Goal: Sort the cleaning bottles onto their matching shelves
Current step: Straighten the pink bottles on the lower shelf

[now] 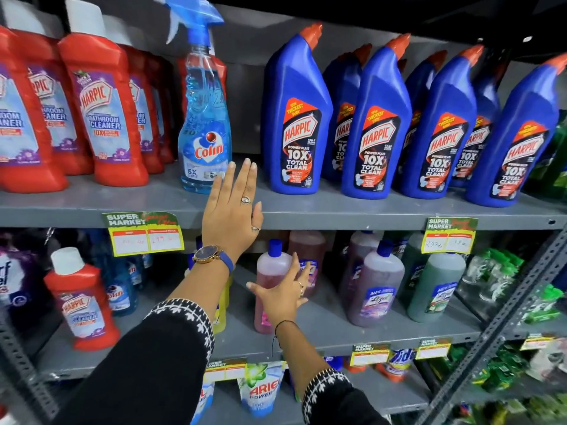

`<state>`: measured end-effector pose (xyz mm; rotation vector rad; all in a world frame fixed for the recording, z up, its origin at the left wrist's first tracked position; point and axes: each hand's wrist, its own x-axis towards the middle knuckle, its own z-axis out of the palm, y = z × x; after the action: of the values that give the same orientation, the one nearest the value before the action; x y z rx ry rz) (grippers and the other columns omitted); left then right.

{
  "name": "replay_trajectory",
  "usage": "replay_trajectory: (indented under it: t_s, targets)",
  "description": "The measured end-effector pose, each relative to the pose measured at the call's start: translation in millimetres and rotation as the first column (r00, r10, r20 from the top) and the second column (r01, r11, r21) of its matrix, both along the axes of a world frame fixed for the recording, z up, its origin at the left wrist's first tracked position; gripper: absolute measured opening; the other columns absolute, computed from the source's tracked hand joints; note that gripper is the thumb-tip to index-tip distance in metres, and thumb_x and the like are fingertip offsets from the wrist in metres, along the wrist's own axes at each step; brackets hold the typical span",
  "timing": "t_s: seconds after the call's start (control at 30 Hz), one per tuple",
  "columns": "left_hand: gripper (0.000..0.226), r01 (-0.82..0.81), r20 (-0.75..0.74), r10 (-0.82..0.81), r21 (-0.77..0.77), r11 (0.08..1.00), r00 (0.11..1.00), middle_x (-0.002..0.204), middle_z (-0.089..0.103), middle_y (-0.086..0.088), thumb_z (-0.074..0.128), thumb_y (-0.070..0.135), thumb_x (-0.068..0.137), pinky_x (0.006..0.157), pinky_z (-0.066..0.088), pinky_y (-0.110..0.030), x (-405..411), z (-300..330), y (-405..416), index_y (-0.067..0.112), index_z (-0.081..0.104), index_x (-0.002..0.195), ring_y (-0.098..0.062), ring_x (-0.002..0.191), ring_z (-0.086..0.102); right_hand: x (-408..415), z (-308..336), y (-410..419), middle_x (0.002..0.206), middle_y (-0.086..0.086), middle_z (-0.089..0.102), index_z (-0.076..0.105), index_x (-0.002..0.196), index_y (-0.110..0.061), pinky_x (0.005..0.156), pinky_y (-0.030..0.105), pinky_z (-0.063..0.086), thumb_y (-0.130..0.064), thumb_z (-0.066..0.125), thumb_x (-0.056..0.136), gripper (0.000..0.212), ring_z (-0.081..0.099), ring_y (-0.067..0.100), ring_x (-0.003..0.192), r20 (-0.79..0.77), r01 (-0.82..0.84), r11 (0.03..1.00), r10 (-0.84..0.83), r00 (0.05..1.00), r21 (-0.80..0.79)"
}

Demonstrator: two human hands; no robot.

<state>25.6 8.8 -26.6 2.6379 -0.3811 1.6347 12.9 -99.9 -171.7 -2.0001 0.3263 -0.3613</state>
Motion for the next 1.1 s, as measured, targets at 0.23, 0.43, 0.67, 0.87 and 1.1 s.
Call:
replay_trajectory:
  t_s: [0.23, 0.43, 0.67, 0.87, 1.1]
  targets:
    - [0.058, -0.013, 0.01, 0.012, 0.015, 1.0, 1.0, 0.151, 0.033, -0.011, 0.031, 0.026, 0.092, 0.116, 0.007, -0.039, -0.4, -2.1, -0.9, 0.004, 0.03, 0.146, -0.03, 0.139, 0.024, 10.8, -11.9, 5.6, 0.151, 0.014, 0.02, 0.016, 0.141, -0.034, 0.109, 0.06, 0.027, -0.032, 0.086, 0.056, 0.111, 0.027, 0.038, 0.136, 0.059, 0.094, 0.995, -0.092, 0.994, -0.036]
    - [0.059, -0.011, 0.013, 0.011, 0.013, 1.0, 1.0, 0.151, 0.033, -0.011, 0.031, 0.026, 0.092, 0.116, 0.007, -0.039, -0.1, 0.2, -0.2, 0.004, 0.031, 0.146, -0.03, 0.139, 0.024, 14.2, -8.3, -4.5, 0.138, 0.013, 0.033, 0.026, 0.138, -0.025, 0.102, 0.049, 0.039, -0.028, 0.085, 0.053, 0.103, 0.041, 0.036, 0.12, 0.149, 0.147, 0.989, -0.143, 0.978, -0.014]
    - [0.059, -0.02, 0.02, 0.02, 0.015, 1.0, 1.0, 0.15, 0.034, -0.011, 0.031, 0.027, 0.091, 0.115, 0.008, -0.039, 1.4, -0.8, -0.3, 0.005, 0.031, 0.146, -0.03, 0.139, 0.023, 30.8, -1.7, -45.1, 0.142, 0.016, 0.028, 0.029, 0.135, -0.025, 0.102, 0.056, 0.036, -0.027, 0.086, 0.051, 0.101, 0.036, 0.041, 0.125, 0.177, 0.295, 0.955, -0.284, 0.942, -0.036]
    - [0.059, -0.022, 0.028, 0.021, 0.02, 1.0, 0.999, 0.15, 0.035, -0.011, 0.031, 0.026, 0.091, 0.116, 0.005, -0.038, 2.0, -1.2, -0.7, 0.005, 0.031, 0.145, -0.029, 0.139, 0.022, 37.2, -12.8, -74.1, 0.14, 0.017, 0.029, 0.03, 0.132, -0.026, 0.104, 0.057, 0.034, -0.023, 0.085, 0.052, 0.097, 0.036, 0.043, 0.125, 0.181, 0.34, 0.939, -0.326, 0.928, -0.049]
    - [0.059, -0.031, 0.024, 0.031, 0.01, 0.999, 0.999, 0.149, 0.035, -0.012, 0.033, 0.025, 0.09, 0.116, 0.005, -0.037, 1.1, -0.3, -0.7, 0.004, 0.033, 0.145, -0.03, 0.138, 0.024, 35.5, -19.5, -80.8, 0.143, 0.012, 0.026, 0.027, 0.135, -0.027, 0.108, 0.061, 0.027, -0.024, 0.087, 0.055, 0.1, 0.033, 0.04, 0.128, 0.209, 0.278, 0.96, -0.268, 0.941, -0.023]
